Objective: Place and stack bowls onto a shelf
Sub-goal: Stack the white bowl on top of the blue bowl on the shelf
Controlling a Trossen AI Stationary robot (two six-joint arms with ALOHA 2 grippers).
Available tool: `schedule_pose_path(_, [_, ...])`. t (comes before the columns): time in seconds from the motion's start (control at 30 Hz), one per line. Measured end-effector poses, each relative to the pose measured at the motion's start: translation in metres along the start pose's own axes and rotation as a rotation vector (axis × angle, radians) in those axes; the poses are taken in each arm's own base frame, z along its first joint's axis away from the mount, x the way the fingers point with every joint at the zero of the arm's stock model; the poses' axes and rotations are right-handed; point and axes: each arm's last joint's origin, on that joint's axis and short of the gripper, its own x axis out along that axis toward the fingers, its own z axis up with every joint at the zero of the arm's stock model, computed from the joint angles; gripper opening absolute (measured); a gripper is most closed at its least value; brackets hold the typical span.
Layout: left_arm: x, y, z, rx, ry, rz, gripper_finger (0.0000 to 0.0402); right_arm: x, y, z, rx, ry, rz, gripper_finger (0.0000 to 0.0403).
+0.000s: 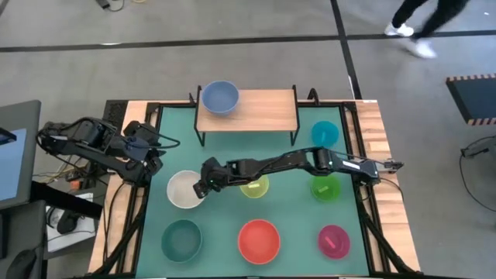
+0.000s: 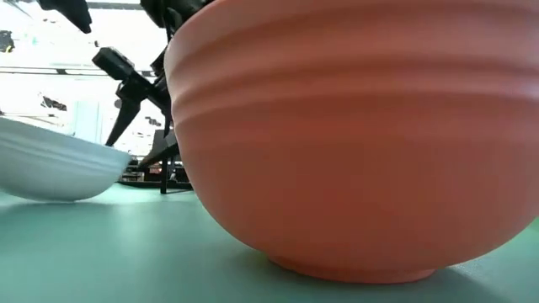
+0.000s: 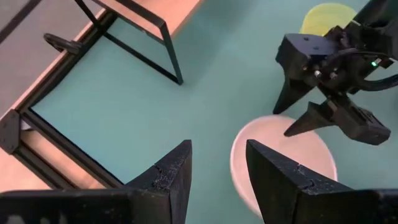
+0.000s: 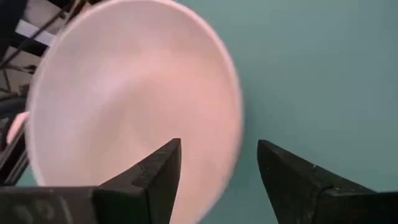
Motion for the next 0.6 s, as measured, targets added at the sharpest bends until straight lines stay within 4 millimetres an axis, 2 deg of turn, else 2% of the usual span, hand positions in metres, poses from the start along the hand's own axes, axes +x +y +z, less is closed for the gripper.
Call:
schedule_pose_path(0.17, [0.0006,-0.0002,0.0008,-0.001,-0.014,0.018,0.0137,0.0098,-0.0035,-0.0046,0.003,0.043,-0.023,0.0223])
schedule_pose_path(0.27, [0.0004,0.0,0.0007,-0.005,-0.016,0.02,0.0137,0.0101,-0.0068,-0.007,0.009,0.065,-0.054,0.0197])
schedule_pose_path(0.37, [0.0005,-0.0001,0.0008,-0.001,-0.017,0.021,0.0137,0.0092,-0.0077,-0.0074,0.009,0.066,-0.073,0.0148])
schedule_pose_path(0.53, [0.0004,0.0,0.0008,-0.001,-0.018,0.021,0.0137,0.0045,-0.0038,-0.004,0.012,0.052,-0.057,0.0037])
schedule_pose_path(0.6, [0.0005,-0.0001,0.0009,-0.001,-0.018,0.022,0.0137,0.0035,-0.0026,-0.0045,0.011,0.054,-0.056,0.0027])
